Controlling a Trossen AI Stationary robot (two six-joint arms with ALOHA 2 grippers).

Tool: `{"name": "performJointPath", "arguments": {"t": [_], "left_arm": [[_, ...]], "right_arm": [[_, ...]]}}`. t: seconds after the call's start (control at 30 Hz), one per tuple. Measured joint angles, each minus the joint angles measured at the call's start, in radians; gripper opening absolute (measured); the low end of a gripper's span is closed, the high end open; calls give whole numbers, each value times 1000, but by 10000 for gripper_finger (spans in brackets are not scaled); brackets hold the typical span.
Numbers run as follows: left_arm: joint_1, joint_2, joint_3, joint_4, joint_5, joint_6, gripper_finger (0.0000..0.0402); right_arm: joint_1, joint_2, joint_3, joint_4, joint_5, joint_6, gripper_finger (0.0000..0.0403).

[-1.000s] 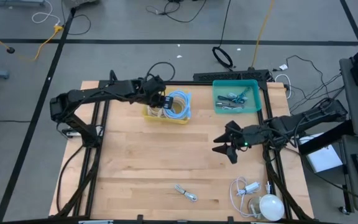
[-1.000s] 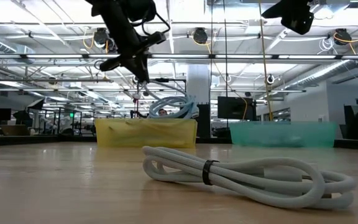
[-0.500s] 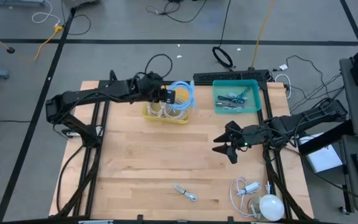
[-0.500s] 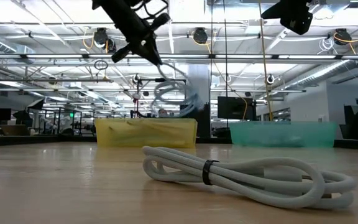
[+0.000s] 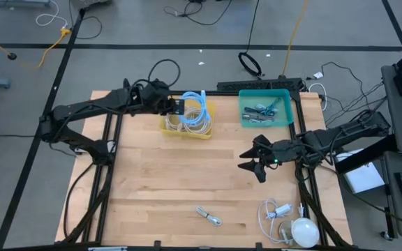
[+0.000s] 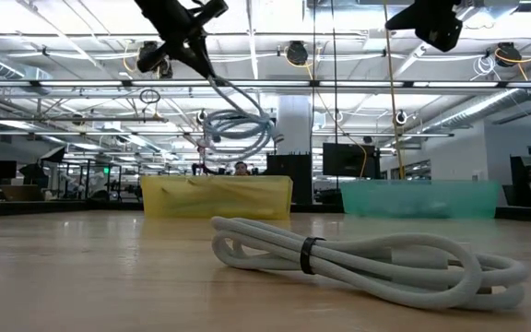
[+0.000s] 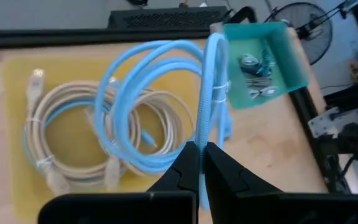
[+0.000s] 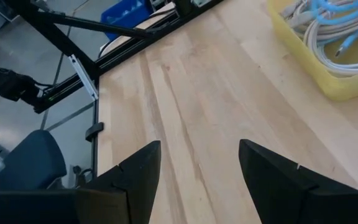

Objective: Pick & Place USB Port
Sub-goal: Put the blue USB cable into the yellow bin

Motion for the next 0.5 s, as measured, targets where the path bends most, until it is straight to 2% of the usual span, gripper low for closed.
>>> {"name": "performJointPath", "arguments": {"t": [0.23, 0.5], "left_arm": [[25, 4, 0, -57, 65, -14, 6], [73, 110, 0, -62, 109, 51, 6]], "right_arm": [[0, 0, 0, 0, 17, -14, 209], [-1, 0, 0, 8, 26, -18, 209]]}}
